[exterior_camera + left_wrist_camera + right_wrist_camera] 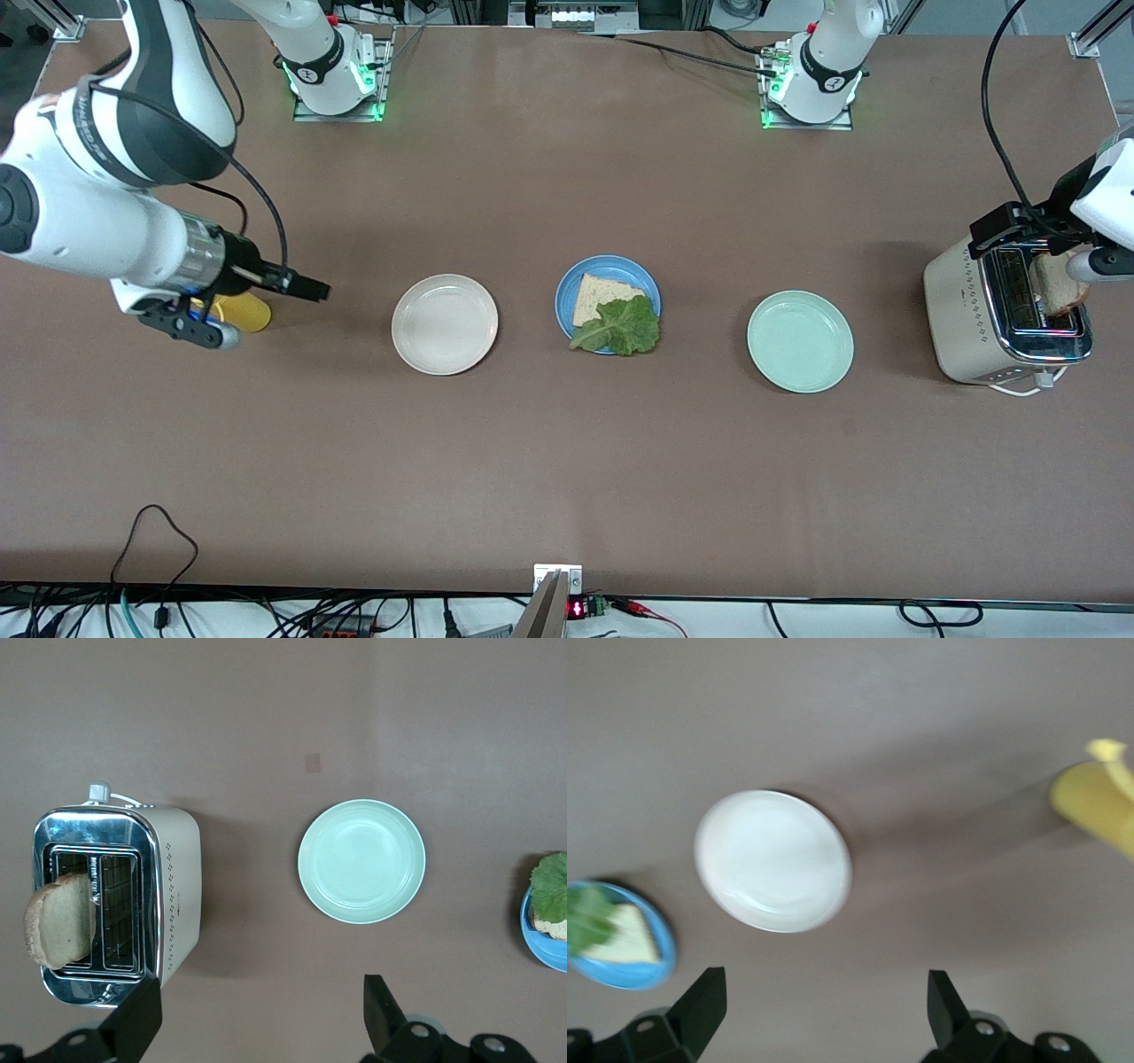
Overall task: Make sandwich in blue plate with both arms
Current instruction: 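Move the right gripper to the yellow mustard bottle and grasp it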
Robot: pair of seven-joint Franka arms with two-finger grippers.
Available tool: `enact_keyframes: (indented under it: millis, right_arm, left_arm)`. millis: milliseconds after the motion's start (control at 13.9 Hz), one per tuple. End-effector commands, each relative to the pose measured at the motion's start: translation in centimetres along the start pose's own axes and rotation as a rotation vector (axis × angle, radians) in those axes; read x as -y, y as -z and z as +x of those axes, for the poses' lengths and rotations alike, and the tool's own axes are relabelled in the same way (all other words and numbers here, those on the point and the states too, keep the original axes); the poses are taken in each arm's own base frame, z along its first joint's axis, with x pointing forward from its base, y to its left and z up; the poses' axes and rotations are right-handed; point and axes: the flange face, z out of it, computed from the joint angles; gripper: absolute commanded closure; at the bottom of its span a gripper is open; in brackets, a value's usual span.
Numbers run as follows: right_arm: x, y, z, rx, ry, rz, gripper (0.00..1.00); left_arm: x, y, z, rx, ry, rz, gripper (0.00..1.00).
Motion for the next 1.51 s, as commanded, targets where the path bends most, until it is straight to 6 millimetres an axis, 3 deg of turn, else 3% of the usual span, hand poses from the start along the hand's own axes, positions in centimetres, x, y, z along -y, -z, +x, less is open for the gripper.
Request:
enact_keyframes:
  millis: [0, 287, 502, 1148, 1435]
  right_arm:
    - [-3.0, -0.8, -3.6, -0.01, 0.121, -0.092, 0.0]
    - [-6.4, -1.9, -5.5, -0.025, 0.267, -0.211, 0.0]
    - [-10.7, -3.8, -5.8, -0.044, 0.473, -0.225, 0.0]
    - [-23.8, -2.5, -2.1, -0.076, 1.068, -0.243, 0.0]
    - [-30.2, -3.3, -0.9, -0.156, 1.223, -0.162, 0.0]
  left_arm:
    - [0.2, 0.4, -0.2, 0.01, -0.004, -0.008, 0.0]
    - [0.6, 0.4, -0.3, 0.015, 0.003, -0.008, 0.0]
    - [0.2, 0.7, -0.4, 0.009, -0.003, -0.008, 0.0]
    - [0.2, 1.1, -0.5, 0.003, -0.014, -0.014, 0.0]
    - [0.2, 1.1, -0.4, -0.001, -0.014, -0.014, 0.0]
